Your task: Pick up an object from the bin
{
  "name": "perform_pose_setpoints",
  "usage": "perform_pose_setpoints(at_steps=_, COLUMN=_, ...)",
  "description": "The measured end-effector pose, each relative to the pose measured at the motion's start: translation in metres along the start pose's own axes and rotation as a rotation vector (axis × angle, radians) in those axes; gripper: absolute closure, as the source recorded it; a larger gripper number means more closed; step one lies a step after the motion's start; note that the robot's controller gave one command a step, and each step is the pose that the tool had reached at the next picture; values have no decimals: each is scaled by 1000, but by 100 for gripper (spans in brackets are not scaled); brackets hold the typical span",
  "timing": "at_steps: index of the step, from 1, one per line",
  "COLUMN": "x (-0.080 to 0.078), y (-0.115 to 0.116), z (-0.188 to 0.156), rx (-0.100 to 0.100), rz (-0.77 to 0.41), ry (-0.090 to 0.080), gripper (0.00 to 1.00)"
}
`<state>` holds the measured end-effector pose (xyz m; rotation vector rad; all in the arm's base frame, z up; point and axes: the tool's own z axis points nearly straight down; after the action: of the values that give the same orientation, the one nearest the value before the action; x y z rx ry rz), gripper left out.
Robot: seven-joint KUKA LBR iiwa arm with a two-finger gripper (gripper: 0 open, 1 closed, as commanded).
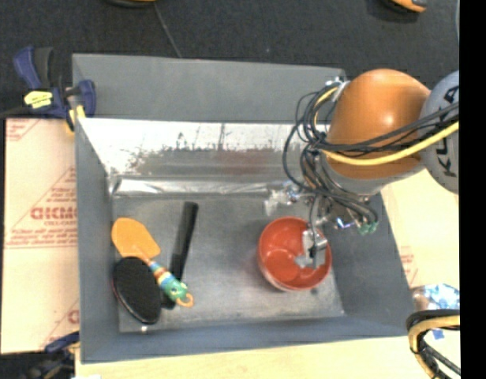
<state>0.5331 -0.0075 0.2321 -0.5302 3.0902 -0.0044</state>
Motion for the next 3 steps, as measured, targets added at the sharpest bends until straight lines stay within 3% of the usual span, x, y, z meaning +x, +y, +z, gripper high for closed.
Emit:
perform_pose_setpoints(at_steps=1, x=-9, y=-2, z=56, rx=0, rz=-8, ry=-6, gripper=0)
perform_pose_setpoints(at_steps=2, x=-16, y=8, z=90, rx=1, rz=168, ry=-8, gripper=0)
perform_pose_setpoints(at_steps=3, x=-10, y=-4, z=106, rx=1, rz=125, ry=-6, gripper=0)
